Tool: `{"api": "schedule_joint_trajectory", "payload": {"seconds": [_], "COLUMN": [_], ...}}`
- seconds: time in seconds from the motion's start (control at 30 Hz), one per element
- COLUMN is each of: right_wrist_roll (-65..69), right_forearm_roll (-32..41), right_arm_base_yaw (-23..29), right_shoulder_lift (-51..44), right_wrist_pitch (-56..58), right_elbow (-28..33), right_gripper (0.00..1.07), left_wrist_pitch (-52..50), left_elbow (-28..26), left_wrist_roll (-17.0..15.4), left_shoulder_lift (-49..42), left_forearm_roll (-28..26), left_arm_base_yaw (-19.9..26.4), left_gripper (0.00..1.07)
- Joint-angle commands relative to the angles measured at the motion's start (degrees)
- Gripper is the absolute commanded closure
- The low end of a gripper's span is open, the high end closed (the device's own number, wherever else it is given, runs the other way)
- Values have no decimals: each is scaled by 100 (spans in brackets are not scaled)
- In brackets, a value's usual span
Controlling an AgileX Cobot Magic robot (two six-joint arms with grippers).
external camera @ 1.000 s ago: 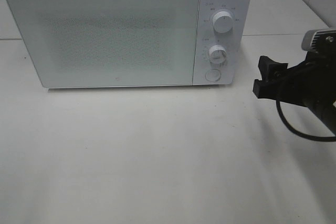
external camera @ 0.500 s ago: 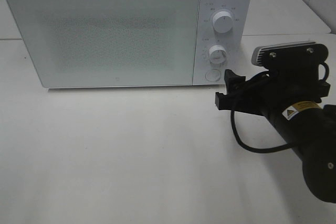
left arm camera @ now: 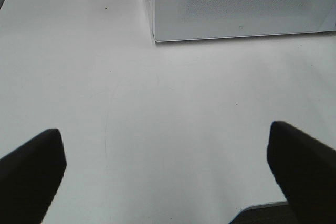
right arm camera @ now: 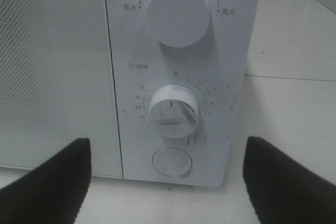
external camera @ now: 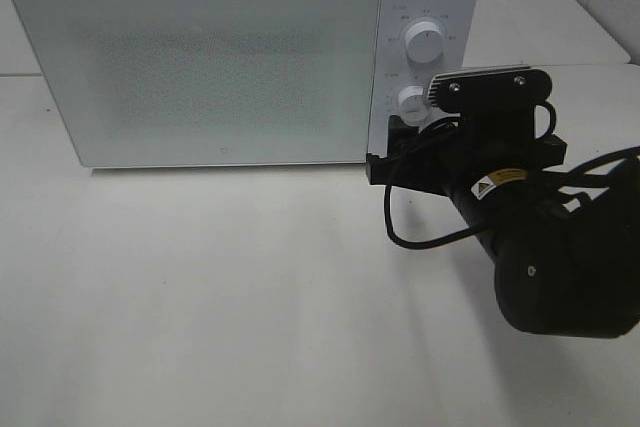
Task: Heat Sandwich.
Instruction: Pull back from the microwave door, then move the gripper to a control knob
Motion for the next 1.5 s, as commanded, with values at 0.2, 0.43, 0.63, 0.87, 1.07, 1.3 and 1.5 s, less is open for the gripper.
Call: {"api": "schedule_joint_trajectory", "payload": {"seconds": [0.2,0.43,0.63,0.87,1.07,1.3,1.5], "right_wrist_roll": [-23,-17,-11,-17,-17,-17,-17], "right_forearm_roll": [-52,-52,-97,-103,-97,-97,-97], "right_arm_base_yaw": [-309,-384,-590,-642,-636,-636,-636], "right_shoulder_lift": [413,785,1106,1243,1238,1238,1238], "right_wrist_pitch": [-34,126,258,327,241,86,-46], "right_elbow": [-630,-1083,-1450,-1581,-1581,-1581,-1581], "right_gripper": [31,31,31,31,31,43,80], "left_wrist_pitch": [-46,-46,-46,-46,-46,-46,-46], "left_elbow": [17,17,17,17,17,17,17], "left_wrist_roll": [-29,-29,-29,-29,-29,-29,-29], "left_shoulder_lift": [-166,-166,-166,-166,-166,-166,-166], "left_forearm_roll": [11,11,11,11,11,11,11], "left_arm_base_yaw": [11,11,11,11,11,11,11], "left_gripper": [3,3,3,3,3,3,3]}}
